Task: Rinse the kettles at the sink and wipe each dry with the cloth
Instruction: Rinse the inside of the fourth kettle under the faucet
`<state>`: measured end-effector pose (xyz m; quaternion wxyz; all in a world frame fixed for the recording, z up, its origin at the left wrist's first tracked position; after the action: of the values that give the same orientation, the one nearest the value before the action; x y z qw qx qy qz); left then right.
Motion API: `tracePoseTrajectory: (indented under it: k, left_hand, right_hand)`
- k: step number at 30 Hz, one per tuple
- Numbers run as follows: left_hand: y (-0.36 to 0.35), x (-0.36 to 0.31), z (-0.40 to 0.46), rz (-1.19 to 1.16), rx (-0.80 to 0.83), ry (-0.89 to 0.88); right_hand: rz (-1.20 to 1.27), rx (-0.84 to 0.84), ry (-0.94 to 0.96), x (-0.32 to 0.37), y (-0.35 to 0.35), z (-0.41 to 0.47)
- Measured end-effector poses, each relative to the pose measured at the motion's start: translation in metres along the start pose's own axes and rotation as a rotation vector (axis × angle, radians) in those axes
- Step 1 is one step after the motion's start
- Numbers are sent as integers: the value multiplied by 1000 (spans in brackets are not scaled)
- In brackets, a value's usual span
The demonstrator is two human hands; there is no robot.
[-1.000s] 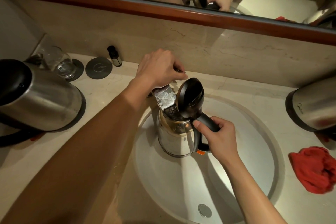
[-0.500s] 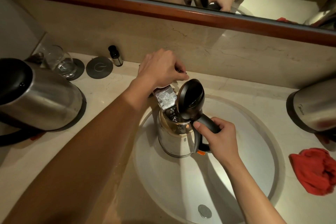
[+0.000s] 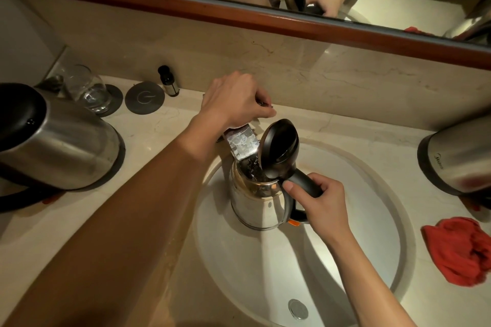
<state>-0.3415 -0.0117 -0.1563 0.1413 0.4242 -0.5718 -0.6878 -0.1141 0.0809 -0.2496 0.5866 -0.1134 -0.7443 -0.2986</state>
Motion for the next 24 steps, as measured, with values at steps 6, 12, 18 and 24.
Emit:
tracePoseTrajectory:
  k: [6, 12, 18, 24]
  left_hand:
    - [1, 0, 0, 7, -2, 2]
    - [-1, 2, 1, 7, 2, 6]
    - [-2, 2, 2, 11, 0, 4]
    - [-1, 1, 2, 15, 3, 5]
  right_hand:
    - [13, 13, 6, 0, 1, -1]
    - [27, 13, -2, -3, 2, 0]
    - [37, 30, 9, -1, 0, 1]
    - [47, 33, 3, -1, 0, -1]
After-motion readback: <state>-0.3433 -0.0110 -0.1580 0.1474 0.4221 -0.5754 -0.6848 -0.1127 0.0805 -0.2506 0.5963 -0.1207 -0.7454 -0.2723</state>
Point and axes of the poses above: each hand's wrist, its own z-axis towards the middle knuckle, its own y-axis out of the back of the hand, x = y × z, the point moved 10 cm from there along z, towards the middle knuckle, and after that the axes turned 3 degrees about y, right-handed, at the moved point
